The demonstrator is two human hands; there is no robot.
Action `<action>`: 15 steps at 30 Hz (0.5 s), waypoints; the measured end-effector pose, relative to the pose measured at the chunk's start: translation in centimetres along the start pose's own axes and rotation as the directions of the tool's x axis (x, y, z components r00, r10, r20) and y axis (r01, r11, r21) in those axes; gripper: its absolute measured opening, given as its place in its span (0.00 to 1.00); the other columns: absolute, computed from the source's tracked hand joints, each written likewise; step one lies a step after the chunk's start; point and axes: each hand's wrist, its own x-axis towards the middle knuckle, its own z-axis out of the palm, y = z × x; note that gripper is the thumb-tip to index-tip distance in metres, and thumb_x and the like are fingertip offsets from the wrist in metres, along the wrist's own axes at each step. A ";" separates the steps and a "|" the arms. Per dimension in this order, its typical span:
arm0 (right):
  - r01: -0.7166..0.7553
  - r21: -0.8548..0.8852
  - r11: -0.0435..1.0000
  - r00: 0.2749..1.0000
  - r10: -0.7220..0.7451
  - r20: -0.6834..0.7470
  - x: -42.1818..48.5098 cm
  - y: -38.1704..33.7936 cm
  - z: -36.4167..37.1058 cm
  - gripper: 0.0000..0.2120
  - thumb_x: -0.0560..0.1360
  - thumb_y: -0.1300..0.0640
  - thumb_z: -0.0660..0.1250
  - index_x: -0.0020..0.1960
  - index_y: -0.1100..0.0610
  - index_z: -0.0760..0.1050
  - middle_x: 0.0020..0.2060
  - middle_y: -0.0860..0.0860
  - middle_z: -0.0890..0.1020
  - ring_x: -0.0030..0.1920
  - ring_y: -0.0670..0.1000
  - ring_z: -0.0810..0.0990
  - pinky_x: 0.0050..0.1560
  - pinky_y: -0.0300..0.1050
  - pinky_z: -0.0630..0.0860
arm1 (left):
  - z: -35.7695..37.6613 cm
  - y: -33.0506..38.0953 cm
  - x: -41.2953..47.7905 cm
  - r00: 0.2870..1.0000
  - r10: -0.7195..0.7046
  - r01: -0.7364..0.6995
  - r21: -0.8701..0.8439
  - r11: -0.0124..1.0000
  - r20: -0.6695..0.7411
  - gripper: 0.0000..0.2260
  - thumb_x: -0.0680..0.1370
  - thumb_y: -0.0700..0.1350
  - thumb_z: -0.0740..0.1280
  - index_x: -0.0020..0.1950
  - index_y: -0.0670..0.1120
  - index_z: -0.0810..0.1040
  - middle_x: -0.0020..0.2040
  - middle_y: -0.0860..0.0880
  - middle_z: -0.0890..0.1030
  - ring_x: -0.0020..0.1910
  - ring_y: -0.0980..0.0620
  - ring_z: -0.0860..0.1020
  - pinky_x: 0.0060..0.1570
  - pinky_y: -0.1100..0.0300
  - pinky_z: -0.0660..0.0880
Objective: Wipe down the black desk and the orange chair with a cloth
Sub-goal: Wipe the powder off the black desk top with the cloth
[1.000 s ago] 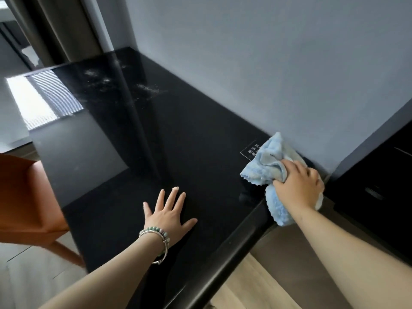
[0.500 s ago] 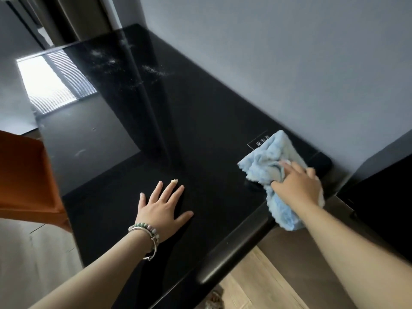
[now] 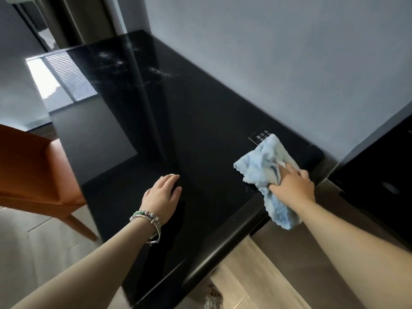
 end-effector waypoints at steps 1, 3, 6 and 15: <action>-0.013 -0.002 1.000 1.000 0.013 -0.003 -0.8 -0.1 0.8 0.27 0.73 0.46 0.60 0.71 0.43 0.59 0.70 0.47 0.64 0.63 0.57 0.62 0.63 0.53 0.65 | -0.1 -0.6 -0.4 1.000 0.012 -0.013 0.029 1.000 0.006 0.19 0.81 0.50 0.54 0.72 0.51 0.63 0.73 0.54 0.62 0.74 0.52 0.55 0.71 0.51 0.56; -0.002 0.019 1.000 0.998 0.003 -0.055 -2.7 -1.4 2.5 0.28 0.73 0.45 0.60 0.72 0.43 0.58 0.70 0.46 0.65 0.62 0.56 0.63 0.60 0.51 0.67 | -0.5 -2.1 -1.3 1.000 0.021 -0.022 0.066 0.998 0.018 0.19 0.81 0.50 0.54 0.72 0.51 0.62 0.73 0.55 0.62 0.75 0.52 0.53 0.72 0.50 0.55; 0.088 0.045 0.995 0.989 -0.082 -0.124 -6.8 -5.2 4.6 0.27 0.72 0.45 0.60 0.70 0.43 0.62 0.67 0.43 0.69 0.60 0.55 0.64 0.58 0.48 0.65 | -1.4 -4.7 -3.0 1.000 0.028 -0.028 0.086 0.996 0.004 0.19 0.81 0.49 0.54 0.72 0.52 0.62 0.74 0.54 0.60 0.75 0.52 0.51 0.72 0.49 0.53; 0.277 0.111 0.954 0.957 -0.263 -0.120 -23.0 -20.4 9.8 0.15 0.72 0.45 0.60 0.58 0.42 0.70 0.56 0.40 0.74 0.57 0.51 0.67 0.58 0.44 0.62 | -8.2 -16.3 -10.7 0.991 0.080 -0.068 0.116 0.991 -0.104 0.19 0.81 0.46 0.55 0.71 0.50 0.64 0.73 0.51 0.62 0.74 0.50 0.54 0.70 0.52 0.56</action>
